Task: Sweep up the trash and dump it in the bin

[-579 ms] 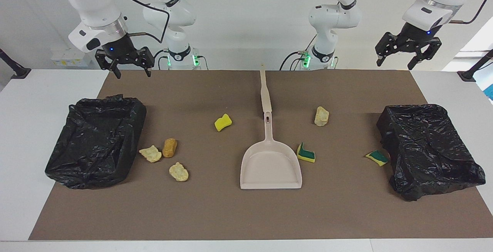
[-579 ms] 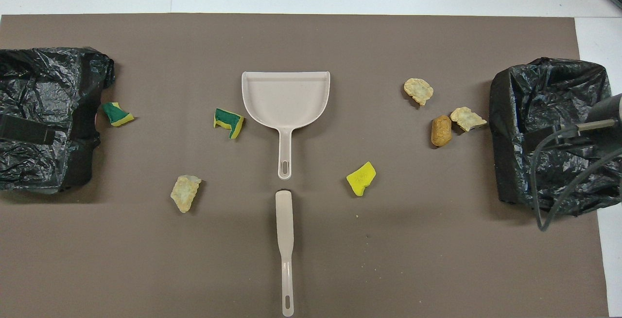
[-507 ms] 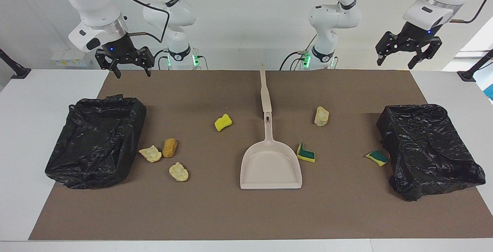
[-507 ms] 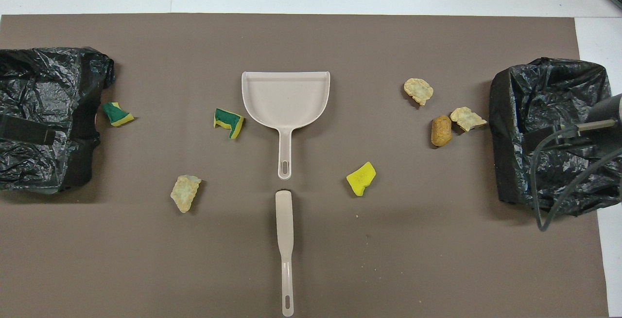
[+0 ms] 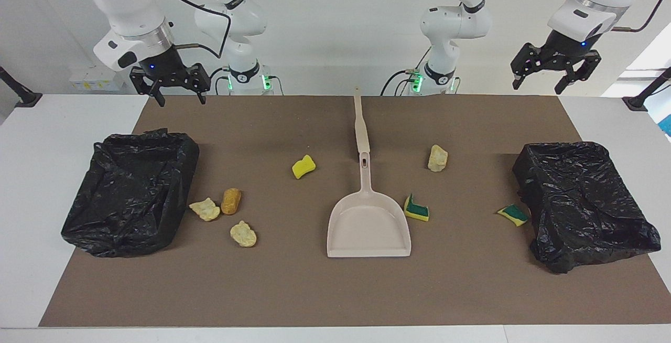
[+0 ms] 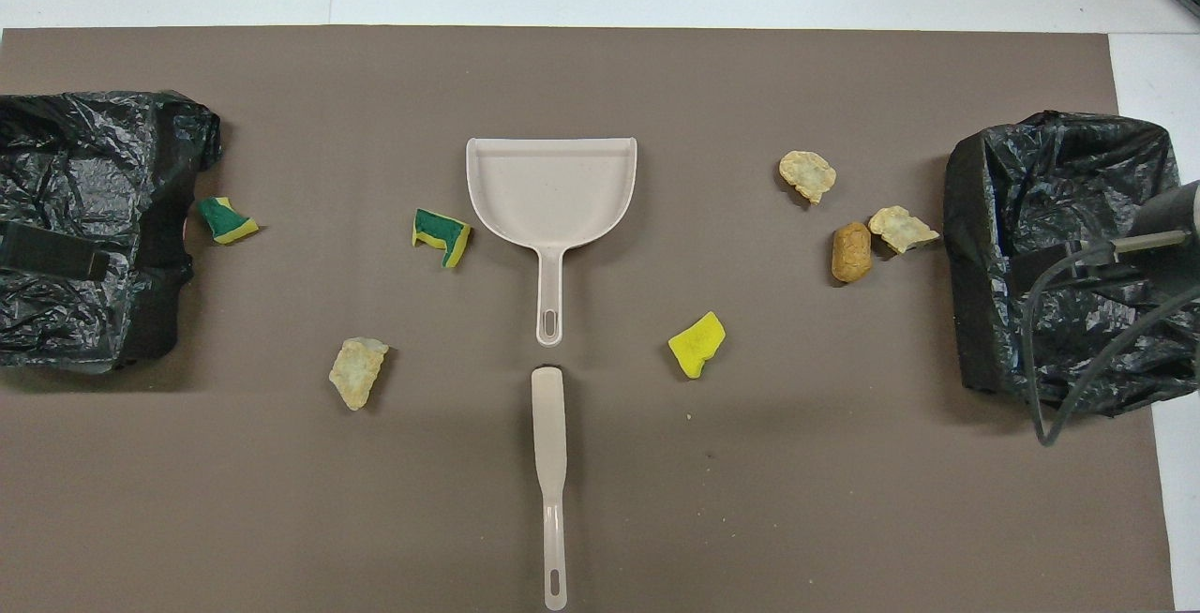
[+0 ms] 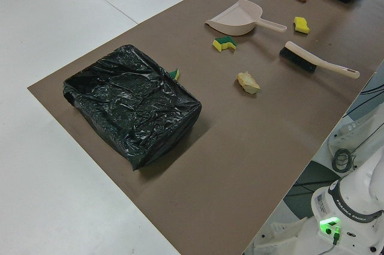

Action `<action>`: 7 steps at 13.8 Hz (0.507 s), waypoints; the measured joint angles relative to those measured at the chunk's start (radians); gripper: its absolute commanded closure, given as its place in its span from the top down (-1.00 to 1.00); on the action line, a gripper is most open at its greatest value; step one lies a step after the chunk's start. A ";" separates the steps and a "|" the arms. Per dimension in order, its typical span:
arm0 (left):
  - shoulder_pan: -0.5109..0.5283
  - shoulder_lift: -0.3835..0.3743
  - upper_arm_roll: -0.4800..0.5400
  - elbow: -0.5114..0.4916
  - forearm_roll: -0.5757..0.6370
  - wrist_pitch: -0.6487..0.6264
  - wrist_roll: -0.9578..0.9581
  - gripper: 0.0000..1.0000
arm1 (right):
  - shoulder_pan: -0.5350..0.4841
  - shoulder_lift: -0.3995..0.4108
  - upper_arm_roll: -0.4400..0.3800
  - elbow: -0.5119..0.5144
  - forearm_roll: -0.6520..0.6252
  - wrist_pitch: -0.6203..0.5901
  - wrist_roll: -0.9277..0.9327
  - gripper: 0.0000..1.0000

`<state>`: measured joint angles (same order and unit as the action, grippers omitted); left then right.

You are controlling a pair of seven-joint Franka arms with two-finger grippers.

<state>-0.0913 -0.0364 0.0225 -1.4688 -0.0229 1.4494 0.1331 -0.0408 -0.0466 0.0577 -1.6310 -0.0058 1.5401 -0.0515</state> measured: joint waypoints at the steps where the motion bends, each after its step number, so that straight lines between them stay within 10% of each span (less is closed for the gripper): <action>1: 0.000 0.000 -0.001 0.000 0.000 -0.002 0.000 1.00 | 0.000 0.000 0.000 0.000 0.000 0.000 0.000 1.00; 7: -0.009 -0.001 -0.024 -0.002 -0.002 -0.001 0.000 1.00 | 0.000 0.000 0.000 0.000 0.000 0.000 0.000 1.00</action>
<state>-0.0999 -0.0374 -0.0011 -1.4713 -0.0246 1.4482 0.1329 -0.0407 -0.0469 0.0579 -1.6310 -0.0057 1.5402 -0.0514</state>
